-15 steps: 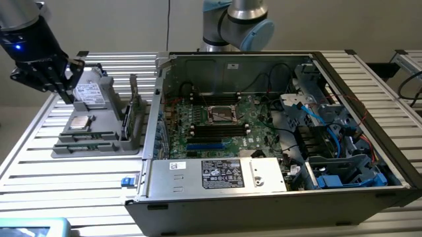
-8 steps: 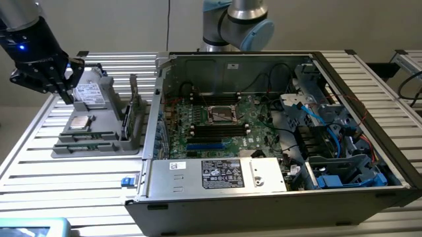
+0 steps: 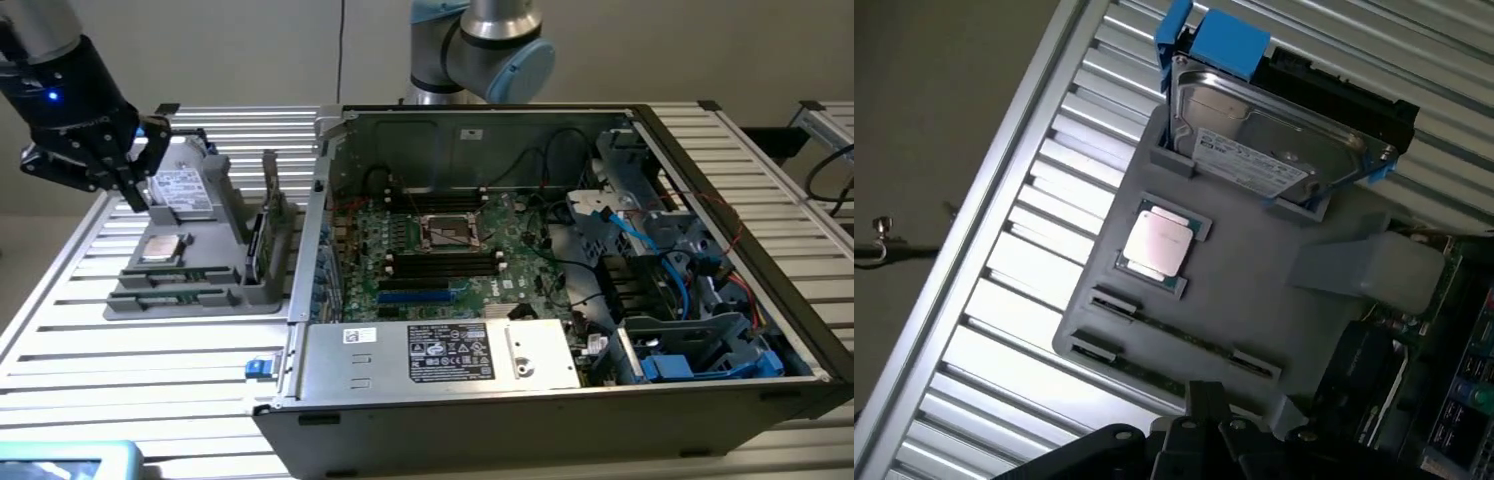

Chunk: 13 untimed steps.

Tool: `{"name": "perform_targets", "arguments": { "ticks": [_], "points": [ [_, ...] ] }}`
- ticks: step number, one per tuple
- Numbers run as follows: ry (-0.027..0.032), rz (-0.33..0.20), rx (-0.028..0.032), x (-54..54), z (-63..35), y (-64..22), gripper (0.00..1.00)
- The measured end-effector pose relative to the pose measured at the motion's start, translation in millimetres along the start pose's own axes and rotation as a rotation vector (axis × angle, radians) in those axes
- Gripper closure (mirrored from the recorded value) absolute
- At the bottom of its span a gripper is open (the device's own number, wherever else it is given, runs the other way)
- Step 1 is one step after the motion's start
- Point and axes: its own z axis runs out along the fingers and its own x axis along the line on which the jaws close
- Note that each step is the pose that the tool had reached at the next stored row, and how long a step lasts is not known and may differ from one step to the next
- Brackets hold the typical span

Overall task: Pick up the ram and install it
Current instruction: 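Pick up the ram and move it above insertion slot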

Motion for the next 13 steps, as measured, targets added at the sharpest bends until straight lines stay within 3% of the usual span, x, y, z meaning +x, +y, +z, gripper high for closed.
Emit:
{"name": "perform_targets", "arguments": {
  "ticks": [7,13],
  "points": [
    [0.0054,-0.127,-0.0023,0.0,0.8,0.0,0.89],
    [0.0060,-0.237,-0.0021,0.0,1.3,-0.1,0.89]
  ]
}}
